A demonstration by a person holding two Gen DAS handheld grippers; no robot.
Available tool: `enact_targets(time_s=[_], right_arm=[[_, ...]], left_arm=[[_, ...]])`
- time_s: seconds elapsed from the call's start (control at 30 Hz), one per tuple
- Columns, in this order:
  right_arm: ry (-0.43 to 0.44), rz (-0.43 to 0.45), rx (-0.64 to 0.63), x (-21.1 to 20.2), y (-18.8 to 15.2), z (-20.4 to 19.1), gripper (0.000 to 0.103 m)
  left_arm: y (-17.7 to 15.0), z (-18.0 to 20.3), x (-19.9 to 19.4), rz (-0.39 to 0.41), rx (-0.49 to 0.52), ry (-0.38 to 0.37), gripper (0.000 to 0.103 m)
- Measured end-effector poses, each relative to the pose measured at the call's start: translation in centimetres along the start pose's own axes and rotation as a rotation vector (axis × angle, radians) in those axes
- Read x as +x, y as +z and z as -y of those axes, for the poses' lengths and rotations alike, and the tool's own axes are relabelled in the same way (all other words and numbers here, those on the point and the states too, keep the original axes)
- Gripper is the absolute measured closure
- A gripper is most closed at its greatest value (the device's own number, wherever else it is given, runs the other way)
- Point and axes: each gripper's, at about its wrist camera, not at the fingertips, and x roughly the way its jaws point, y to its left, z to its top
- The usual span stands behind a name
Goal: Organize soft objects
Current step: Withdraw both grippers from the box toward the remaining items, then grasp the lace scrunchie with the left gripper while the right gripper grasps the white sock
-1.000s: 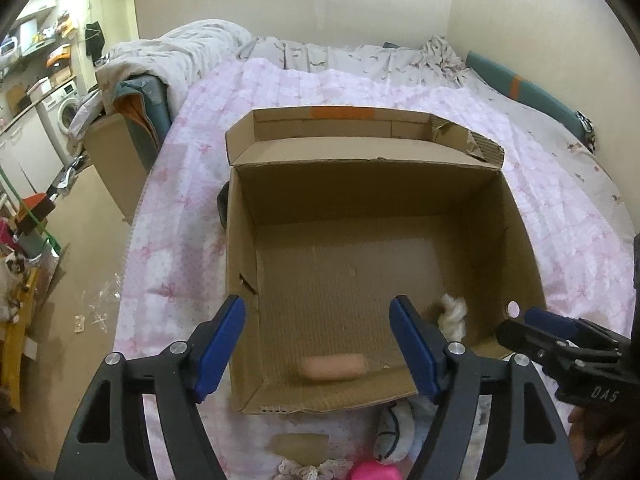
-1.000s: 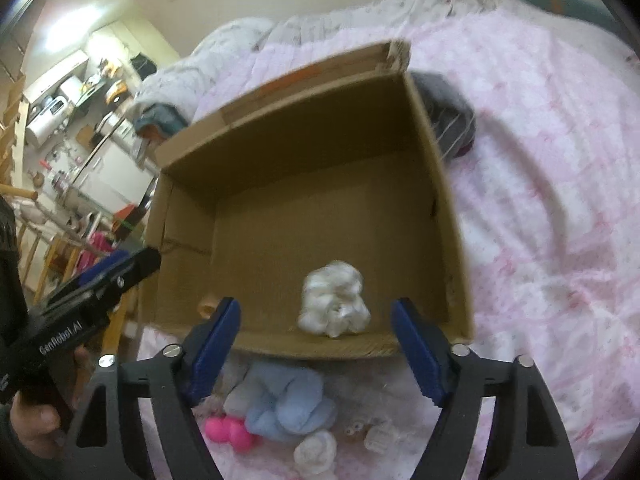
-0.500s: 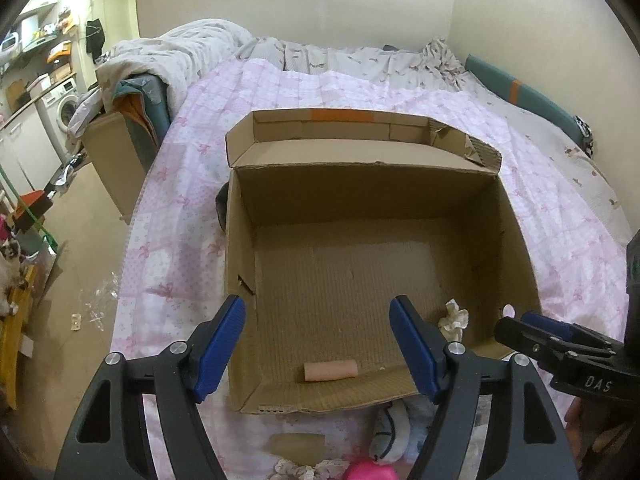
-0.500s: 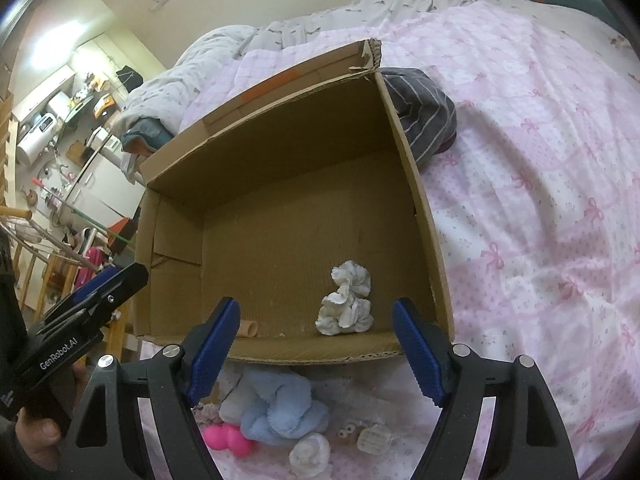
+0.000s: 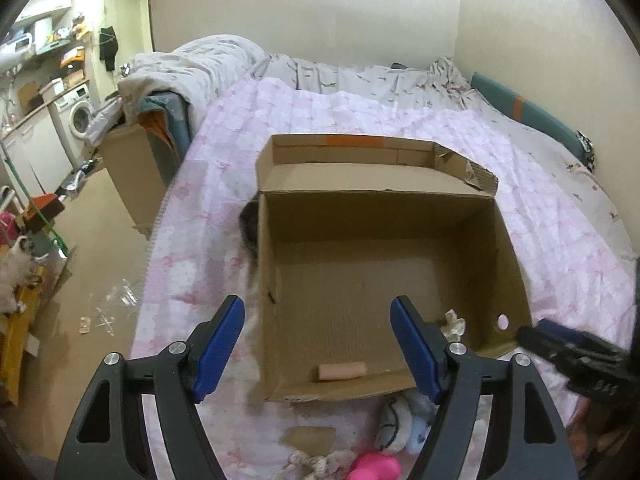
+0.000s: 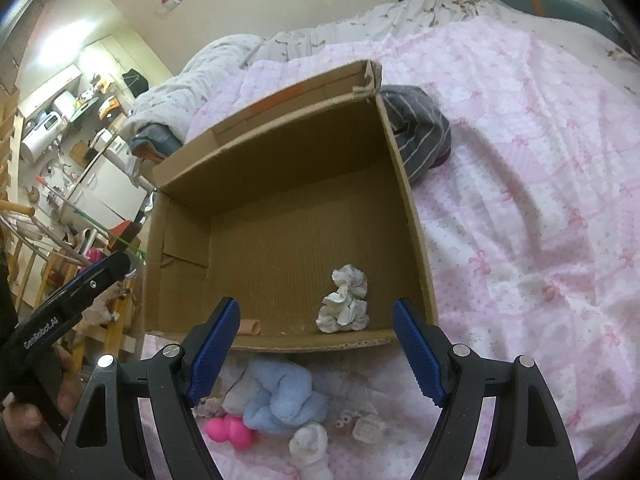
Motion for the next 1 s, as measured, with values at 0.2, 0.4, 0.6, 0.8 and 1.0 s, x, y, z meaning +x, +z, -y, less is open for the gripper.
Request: enact_targets(time_s=[0.2,0.4,0.6,0.8,1.0], right_arm=[[-0.052,0.061,-0.021,-2.8,-0.8,-0.2,0.020],[-0.041,0.058,-0.050,-4.3,-2.2,-0.9,0.020],[-0.016,0.047,-0.042,-4.8,-3.7,-1.3,0.020],[-0.033,0.021,-0.027,-4.4,-4.5,-1.2,0.020],[-0.028,-0.005,-0.004,-3.6,-4.5,-1.1,0.020]], left_arm=[[-1.0,-1.7,-1.2,-0.017,-0.061,0.013,0.030],[-2.8,-3.8,-2.4,-0.037,-0.103,0.092,0.030],[-5.6,-6.4,-2.3,-0.113,-0.184,0.085,0.029],[-9.8,-7.1,2.8,-0.444,-0.244,-0.034,0.029],[-11.8,-4.5,5.9,-0.566,-0.214,-0.082,0.029]])
